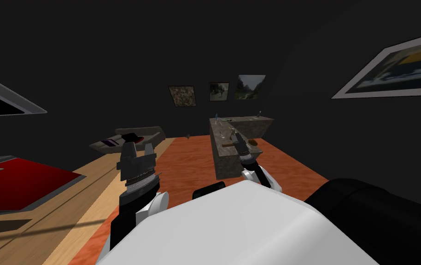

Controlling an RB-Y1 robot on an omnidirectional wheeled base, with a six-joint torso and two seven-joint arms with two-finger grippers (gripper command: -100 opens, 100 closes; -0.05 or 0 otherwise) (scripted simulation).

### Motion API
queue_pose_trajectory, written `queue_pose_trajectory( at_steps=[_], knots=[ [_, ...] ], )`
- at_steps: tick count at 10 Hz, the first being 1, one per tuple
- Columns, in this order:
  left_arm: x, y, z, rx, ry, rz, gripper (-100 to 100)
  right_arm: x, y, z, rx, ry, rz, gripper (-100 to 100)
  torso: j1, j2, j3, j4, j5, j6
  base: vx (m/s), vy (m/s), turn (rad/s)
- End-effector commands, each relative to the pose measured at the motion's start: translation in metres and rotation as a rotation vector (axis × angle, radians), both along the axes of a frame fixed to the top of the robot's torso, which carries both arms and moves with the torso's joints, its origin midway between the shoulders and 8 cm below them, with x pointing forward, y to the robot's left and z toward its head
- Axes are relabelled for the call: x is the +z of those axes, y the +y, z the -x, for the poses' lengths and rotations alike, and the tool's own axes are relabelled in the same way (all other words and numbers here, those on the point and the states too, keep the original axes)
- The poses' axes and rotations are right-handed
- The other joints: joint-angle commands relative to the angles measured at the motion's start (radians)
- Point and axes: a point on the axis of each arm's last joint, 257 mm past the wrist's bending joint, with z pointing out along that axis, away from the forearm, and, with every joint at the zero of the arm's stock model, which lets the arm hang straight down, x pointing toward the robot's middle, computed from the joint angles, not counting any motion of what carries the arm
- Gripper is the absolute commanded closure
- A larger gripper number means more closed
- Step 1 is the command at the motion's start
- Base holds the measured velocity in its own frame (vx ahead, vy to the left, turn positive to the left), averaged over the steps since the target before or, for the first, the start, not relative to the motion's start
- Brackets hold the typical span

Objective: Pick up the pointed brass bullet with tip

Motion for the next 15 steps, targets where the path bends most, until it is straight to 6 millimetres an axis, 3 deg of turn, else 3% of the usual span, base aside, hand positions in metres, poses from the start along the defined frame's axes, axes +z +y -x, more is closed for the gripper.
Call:
queue_pose_trajectory(
  at_steps=[1,8,13,14,15],
  knots=[
    [0.0,0.0,0.0,0.0,0.0,0.0,0,-0.013,0.003,-0.002,0.012,0.025,0.065,-100,0.0,0.0,0.0,0.0,0.0,0.0,-0.058,-0.013,-0.082],
    [0.0,0.0,0.0,0.0,0.0,0.0,0,-0.052,0.01,-0.001,0.061,0.097,0.266,-100,-0.002,0.0,0.0,0.0,0.0,0.0,-0.054,-0.026,-0.044],
    [0.0,0.0,0.0,0.0,0.0,0.0,0,-0.095,0.008,0.003,0.105,0.171,0.457,-100,0.0,0.0,0.0,0.0,0.0,0.0,-0.048,-0.023,-0.047],
    [0.0,0.0,0.0,0.0,0.0,0.0,0,-0.096,0.008,0.004,0.113,0.173,0.471,-100,-0.001,-0.001,0.0,0.0,0.0,0.0,-0.04,-0.028,-0.023],
    [0.0,0.0,0.0,0.0,0.0,0.0,0,-0.111,0.005,0.006,0.122,0.197,0.527,-100,-0.001,-0.001,-0.001,0.0,0.0,0.0,-0.052,-0.02,-0.047]
  ],
)
